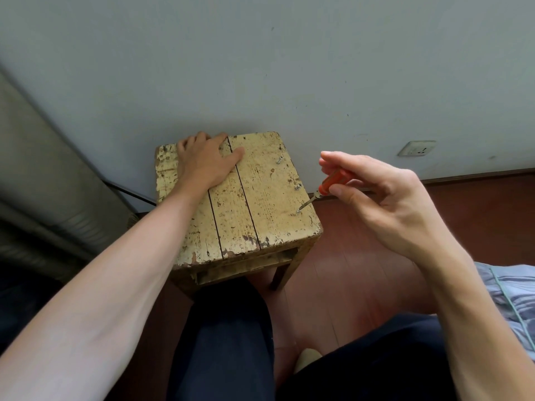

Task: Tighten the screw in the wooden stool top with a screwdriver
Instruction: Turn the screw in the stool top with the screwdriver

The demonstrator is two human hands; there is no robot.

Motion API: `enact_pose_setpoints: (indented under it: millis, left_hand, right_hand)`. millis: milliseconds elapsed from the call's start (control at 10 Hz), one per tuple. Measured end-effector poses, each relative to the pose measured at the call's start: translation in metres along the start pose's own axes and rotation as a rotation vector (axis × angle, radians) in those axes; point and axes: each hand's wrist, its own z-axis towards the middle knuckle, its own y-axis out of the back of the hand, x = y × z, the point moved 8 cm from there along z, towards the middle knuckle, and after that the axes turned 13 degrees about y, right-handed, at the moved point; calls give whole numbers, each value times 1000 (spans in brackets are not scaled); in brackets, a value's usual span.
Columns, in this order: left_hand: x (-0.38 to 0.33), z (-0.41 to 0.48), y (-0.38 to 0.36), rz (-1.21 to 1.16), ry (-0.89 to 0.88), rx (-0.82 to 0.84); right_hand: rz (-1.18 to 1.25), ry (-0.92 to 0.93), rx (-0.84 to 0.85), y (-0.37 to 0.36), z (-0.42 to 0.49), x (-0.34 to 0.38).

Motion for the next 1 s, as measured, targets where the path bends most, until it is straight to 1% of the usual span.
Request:
enact_pose_setpoints:
  millis: [100,300,400,500,700,800,1000]
  left_hand:
    - [-1,-1,1,-2,-3,-2]
    - [-1,-1,1,1,-3,-6]
    - [-1,-1,1,-5,-4,-4]
    - [-1,-1,1,-8,-3,-4]
    - [-1,-2,2,-10,-8,-13]
    - [-1,-2,2,-10,-7,-9]
    - [0,-1,1,-13,-10,-13]
  right_hand:
    - [-21,1,-23,0,1,0]
    - [-141,-3,-145,3,5,1]
    - [-163,-20,-178,5,4,1]
    - [-186,-12,-162,7,4,2]
    - [-11,-35,3,6,-3,-7]
    - [35,-53,-3,4,-5,-9]
    - [-15,-51,-54,1,0,-8]
